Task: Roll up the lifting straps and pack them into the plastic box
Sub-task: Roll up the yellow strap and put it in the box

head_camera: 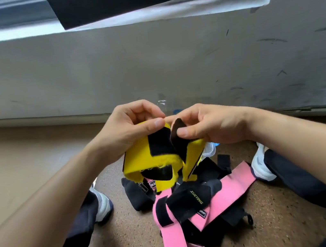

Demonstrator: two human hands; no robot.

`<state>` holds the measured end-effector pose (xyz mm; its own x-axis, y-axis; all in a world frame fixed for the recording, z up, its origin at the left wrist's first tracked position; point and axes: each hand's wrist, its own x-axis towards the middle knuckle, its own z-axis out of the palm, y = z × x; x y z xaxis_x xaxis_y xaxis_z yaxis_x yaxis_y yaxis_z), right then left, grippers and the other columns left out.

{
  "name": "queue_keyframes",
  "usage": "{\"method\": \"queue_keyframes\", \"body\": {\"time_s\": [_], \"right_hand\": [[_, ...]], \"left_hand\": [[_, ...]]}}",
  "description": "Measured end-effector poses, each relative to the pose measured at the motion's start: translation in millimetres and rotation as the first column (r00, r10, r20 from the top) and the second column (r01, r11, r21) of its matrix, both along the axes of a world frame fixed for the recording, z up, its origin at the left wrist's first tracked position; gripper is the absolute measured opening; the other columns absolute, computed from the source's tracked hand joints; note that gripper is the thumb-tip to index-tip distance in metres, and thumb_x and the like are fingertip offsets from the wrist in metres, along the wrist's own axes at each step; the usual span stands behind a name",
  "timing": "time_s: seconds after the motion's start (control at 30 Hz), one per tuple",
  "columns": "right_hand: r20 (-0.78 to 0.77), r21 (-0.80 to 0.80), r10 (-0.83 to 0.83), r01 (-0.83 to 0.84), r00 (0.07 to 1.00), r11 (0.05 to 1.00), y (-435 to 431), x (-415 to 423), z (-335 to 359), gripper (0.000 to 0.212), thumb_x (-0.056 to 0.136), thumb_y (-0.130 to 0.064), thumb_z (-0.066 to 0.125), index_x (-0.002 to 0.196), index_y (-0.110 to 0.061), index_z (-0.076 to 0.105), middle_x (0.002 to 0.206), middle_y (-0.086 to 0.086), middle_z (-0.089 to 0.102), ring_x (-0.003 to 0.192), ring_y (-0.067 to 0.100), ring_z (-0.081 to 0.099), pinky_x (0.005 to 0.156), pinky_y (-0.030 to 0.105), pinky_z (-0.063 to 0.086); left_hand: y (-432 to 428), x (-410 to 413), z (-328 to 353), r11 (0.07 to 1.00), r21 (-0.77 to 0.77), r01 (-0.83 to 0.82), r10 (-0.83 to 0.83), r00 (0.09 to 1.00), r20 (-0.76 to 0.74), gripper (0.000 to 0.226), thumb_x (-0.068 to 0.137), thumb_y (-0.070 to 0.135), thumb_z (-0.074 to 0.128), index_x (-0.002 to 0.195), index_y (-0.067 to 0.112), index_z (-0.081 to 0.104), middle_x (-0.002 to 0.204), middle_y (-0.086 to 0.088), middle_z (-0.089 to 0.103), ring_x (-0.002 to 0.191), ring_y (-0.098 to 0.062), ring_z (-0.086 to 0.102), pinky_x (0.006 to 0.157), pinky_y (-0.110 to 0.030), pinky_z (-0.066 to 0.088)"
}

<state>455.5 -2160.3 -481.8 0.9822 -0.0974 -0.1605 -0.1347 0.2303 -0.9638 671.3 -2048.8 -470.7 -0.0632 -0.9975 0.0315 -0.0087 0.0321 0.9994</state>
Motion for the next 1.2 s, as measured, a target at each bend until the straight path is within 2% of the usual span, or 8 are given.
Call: {"method": "queue_keyframes", "body": {"time_s": [0.13,0.23,0.33,0.57,0.67,0.83,1.03,1.2], "right_hand": [[-0.080,-0.055,-0.044,0.039,0.996,0.998,-8,-4,-1,0.014,0.096,-0.004,0.059,0.097,-0.007,0.073,0.089,0.004,0.074,0.081,0.015,0.071,0.076,0.026,0.056],[-0.094,-0.084,-0.103,0.095,0.990,0.992,-17,-17,-2,0.011,0.092,-0.007,0.062,0.093,-0.006,0.073,0.088,0.006,0.074,0.078,0.015,0.071,0.074,0.025,0.057],[-0.120,-0.128,-0.157,0.141,0.980,0.982,-24,-31,-5,0.009,0.092,-0.005,0.065,0.097,0.001,0.070,0.090,0.009,0.075,0.080,0.016,0.072,0.074,0.025,0.058],[-0.160,-0.297,-0.188,0.135,0.969,0.945,-20,-35,-6,0.015,0.098,-0.001,0.057,0.098,-0.003,0.071,0.093,0.004,0.076,0.085,0.013,0.071,0.080,0.023,0.055],[-0.158,-0.411,-0.120,0.045,0.980,0.911,-9,-24,-3,0.015,0.099,-0.003,0.059,0.096,-0.008,0.072,0.091,-0.001,0.075,0.085,0.010,0.068,0.081,0.024,0.051],[-0.199,-0.545,-0.105,-0.021,0.974,0.838,0,-17,-2,0.012,0.099,-0.011,0.064,0.102,-0.004,0.072,0.092,0.013,0.074,0.085,0.012,0.065,0.081,0.034,0.053],[-0.048,-0.735,-0.371,0.219,0.927,0.641,-3,-26,0,0.014,0.099,-0.017,0.066,0.088,-0.007,0.068,0.068,-0.003,0.061,0.061,-0.001,0.048,0.060,0.018,0.041],[0.059,-0.648,-0.536,0.440,0.842,0.621,-14,-43,25,0.015,0.098,-0.013,0.065,0.084,-0.012,0.067,0.062,-0.006,0.064,0.055,0.004,0.049,0.055,0.018,0.040]], "left_hand": [[3,7,-5,0.999,0.021,-0.047,0.043,0.987,0.153,0.017,0.080,0.025,0.085,0.093,0.020,0.075,0.078,-0.008,0.072,0.070,-0.014,0.068,0.066,-0.027,0.055],[8,17,-5,0.981,0.182,0.072,-0.140,0.908,0.395,0.028,0.082,0.041,0.084,0.103,0.024,0.076,0.086,-0.004,0.078,0.078,-0.017,0.074,0.069,-0.028,0.059],[12,30,-6,0.927,0.351,0.136,-0.312,0.798,0.516,0.012,0.079,0.044,0.080,0.084,0.033,0.078,0.083,0.004,0.078,0.076,-0.011,0.074,0.065,-0.021,0.054],[11,38,-14,0.892,0.418,0.171,-0.385,0.772,0.506,0.025,0.087,0.042,0.077,0.105,0.024,0.077,0.096,0.003,0.079,0.090,-0.016,0.074,0.082,-0.033,0.056],[10,12,-23,0.900,0.395,0.187,-0.331,0.882,0.335,0.037,0.089,0.033,0.076,0.123,0.019,0.070,0.108,0.000,0.078,0.103,-0.015,0.072,0.090,-0.029,0.054],[6,-17,-33,0.934,0.311,0.176,-0.254,0.938,0.234,0.021,0.091,0.012,0.073,0.112,0.011,0.070,0.102,-0.003,0.077,0.094,-0.012,0.071,0.081,-0.022,0.054],[6,-3,-30,0.967,0.255,0.019,-0.078,0.971,0.225,0.020,0.087,0.013,0.073,0.103,0.003,0.067,0.093,-0.009,0.074,0.086,-0.017,0.069,0.080,-0.029,0.056],[10,13,-29,0.959,0.196,-0.205,0.141,0.943,0.300,0.021,0.090,0.013,0.077,0.101,0.003,0.063,0.094,-0.008,0.076,0.088,-0.022,0.070,0.084,-0.044,0.055]]}}
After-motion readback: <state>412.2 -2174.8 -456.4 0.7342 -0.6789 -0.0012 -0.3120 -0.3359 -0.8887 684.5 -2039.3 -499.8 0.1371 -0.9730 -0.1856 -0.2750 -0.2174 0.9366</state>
